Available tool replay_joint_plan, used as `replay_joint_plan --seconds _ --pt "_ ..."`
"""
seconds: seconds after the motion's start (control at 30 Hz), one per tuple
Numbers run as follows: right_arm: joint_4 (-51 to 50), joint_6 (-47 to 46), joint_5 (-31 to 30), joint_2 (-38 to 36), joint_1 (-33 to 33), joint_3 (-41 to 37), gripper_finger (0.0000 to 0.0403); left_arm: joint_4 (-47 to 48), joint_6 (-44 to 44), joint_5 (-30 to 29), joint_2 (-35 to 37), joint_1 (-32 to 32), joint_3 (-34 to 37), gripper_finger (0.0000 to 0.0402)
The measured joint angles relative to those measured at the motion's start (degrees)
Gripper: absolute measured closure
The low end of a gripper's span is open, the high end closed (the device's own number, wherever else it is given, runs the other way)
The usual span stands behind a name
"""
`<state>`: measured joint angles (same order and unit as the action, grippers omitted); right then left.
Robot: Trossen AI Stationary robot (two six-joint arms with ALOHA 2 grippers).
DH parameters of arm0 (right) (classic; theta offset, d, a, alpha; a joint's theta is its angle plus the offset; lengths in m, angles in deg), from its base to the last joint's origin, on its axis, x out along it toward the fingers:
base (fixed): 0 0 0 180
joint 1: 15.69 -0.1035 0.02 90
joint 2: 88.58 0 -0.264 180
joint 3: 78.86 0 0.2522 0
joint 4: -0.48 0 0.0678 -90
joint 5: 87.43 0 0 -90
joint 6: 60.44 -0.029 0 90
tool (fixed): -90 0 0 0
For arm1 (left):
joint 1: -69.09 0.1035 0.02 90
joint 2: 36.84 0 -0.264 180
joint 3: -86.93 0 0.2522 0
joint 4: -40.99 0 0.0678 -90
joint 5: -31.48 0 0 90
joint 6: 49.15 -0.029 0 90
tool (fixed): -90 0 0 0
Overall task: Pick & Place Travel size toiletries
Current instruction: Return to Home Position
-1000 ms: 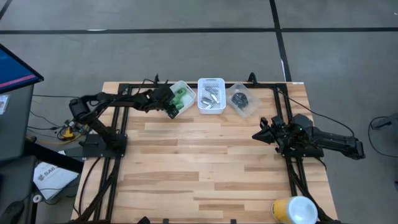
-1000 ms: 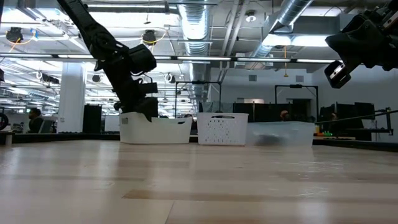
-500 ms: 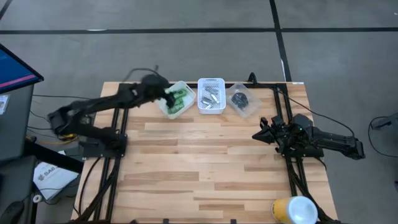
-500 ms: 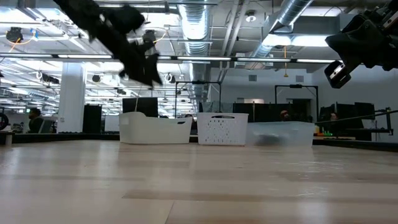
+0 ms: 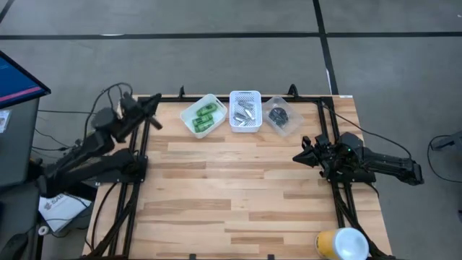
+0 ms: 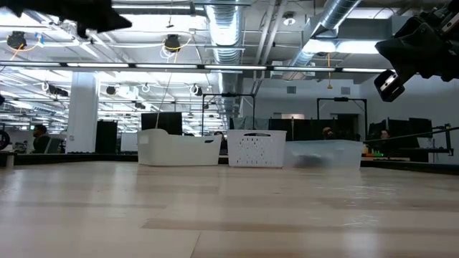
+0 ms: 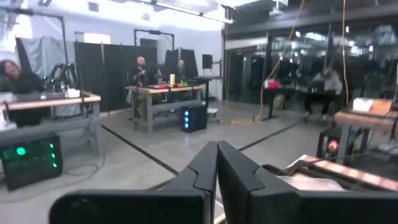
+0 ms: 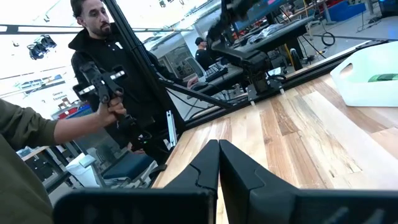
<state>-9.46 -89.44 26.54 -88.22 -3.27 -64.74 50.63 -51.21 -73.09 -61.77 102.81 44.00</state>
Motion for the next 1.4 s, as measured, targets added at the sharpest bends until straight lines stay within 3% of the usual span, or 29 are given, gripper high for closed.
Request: replay_joint_plan --seconds 0.2,0.4,0.73,1.2,1.4 --pt "0.0 0.0 0.0 0.0 0.0 0.0 0.0398 0.2 4.3 0.2 13.4 0.0 11.6 0.0400" --pt "0.0 0.0 0.0 0.0 0.0 0.0 0.0398 0.0 6.8 1.0 19.8 0.0 19.0 0.0400" --pt "0.0 0.0 0.0 0.0 0.0 0.0 0.0398 -5.4 7.1 1.0 24.3 -1.5 26.6 0.0400" --pt "0.0 0.0 0.0 0.0 0.0 0.0 0.0398 -5.8 -0.7 3.3 24.9 -14.7 28.8 0.0401" --pt "0.0 0.0 0.0 0.0 0.0 0.0 0.0398 -6.3 -2.1 5.2 24.8 -16.9 28.8 0.0399"
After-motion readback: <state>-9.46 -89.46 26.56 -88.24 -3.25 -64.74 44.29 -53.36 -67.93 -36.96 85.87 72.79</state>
